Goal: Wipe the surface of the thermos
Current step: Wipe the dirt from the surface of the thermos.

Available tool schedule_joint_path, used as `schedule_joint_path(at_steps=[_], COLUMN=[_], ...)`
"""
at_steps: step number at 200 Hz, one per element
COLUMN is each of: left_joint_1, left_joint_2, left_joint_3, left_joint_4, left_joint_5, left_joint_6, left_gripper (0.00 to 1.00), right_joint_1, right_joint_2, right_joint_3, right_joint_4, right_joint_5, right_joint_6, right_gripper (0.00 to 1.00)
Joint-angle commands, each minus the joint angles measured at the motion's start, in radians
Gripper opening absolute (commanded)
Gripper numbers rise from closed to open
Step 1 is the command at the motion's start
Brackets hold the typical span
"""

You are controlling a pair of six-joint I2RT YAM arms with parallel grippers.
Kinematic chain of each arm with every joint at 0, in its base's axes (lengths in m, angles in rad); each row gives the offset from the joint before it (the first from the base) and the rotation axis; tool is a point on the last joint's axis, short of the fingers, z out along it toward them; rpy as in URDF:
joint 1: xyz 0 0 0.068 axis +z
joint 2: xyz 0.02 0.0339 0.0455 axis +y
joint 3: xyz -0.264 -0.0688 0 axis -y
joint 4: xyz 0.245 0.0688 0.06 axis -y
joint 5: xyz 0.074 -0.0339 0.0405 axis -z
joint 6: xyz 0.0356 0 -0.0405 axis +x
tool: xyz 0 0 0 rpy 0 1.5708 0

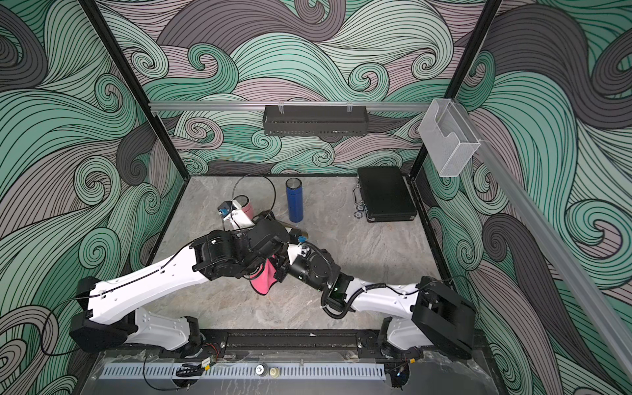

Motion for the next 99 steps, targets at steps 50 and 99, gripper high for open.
schedule_joint_path(at_steps=[50,99], left_joint_1=[-0.010,-0.008], left_joint_2=[-0.029,-0.054], left_joint_3=[0.031,0.027], left_joint_4=[-0.023,-0.025], left_joint_5=[-0.025,-0.031], left_joint_6=[-0.026,-0.025], left_gripper=[0.00,0.00], right_joint_1=[-0.082,-0.113], right_joint_2=[0.099,0.117], right_joint_3=[-0.045,-0.147], right_joint_4=[0.149,0.204], right_joint_5=[0.051,0.087], right_joint_6=[0.074,0.092], right_gripper=[0.00,0.00])
